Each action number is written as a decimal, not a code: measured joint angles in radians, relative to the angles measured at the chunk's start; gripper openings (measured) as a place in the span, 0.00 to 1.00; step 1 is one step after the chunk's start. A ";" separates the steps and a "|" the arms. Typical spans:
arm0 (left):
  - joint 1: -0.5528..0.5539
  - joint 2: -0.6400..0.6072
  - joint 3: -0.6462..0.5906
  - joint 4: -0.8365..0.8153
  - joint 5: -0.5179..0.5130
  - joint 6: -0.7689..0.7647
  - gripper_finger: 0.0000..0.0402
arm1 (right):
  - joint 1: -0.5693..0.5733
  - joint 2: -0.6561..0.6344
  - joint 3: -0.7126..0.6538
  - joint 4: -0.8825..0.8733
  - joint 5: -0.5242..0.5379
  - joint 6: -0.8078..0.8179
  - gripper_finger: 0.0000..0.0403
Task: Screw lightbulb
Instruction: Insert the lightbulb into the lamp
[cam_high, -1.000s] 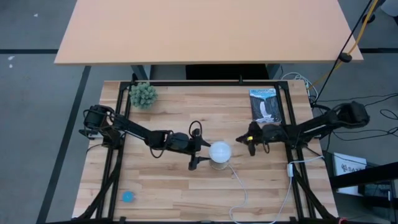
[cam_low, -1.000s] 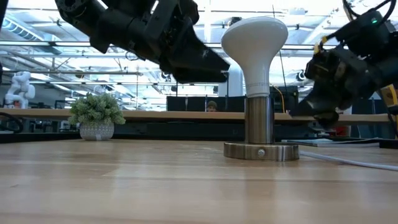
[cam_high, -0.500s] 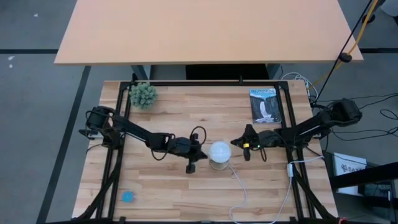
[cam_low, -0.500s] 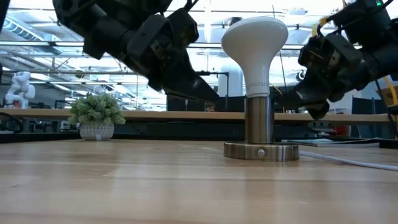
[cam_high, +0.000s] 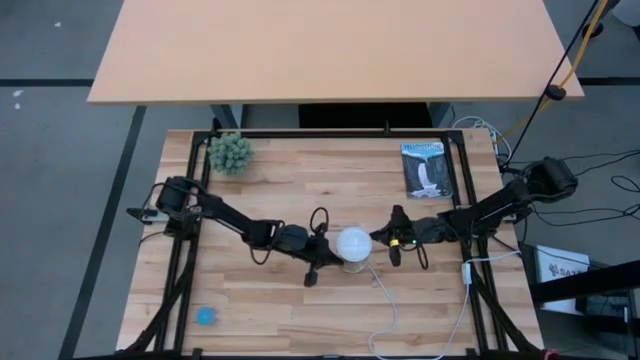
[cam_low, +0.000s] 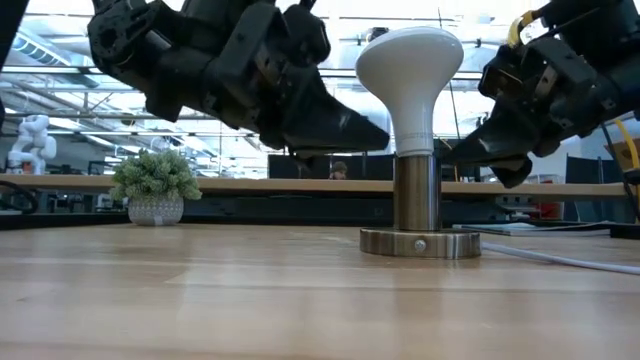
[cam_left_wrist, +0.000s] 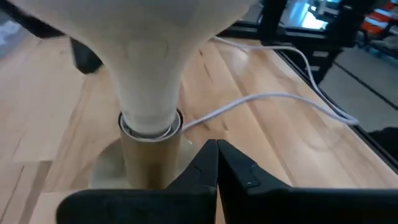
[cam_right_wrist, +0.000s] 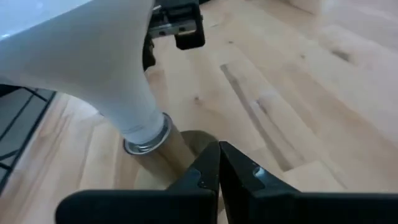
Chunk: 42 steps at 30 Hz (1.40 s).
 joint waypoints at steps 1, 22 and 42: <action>-0.008 0.000 0.000 0.008 -0.021 -0.003 0.00 | 0.004 0.000 0.000 0.000 -0.002 0.006 0.00; -0.069 -0.001 0.051 -0.006 -0.203 -0.042 0.00 | 0.101 0.000 0.113 -0.142 0.090 -0.076 0.00; -0.046 -0.001 0.078 -0.088 -0.220 -0.027 0.00 | 0.094 0.147 0.203 -0.118 0.207 -0.148 0.00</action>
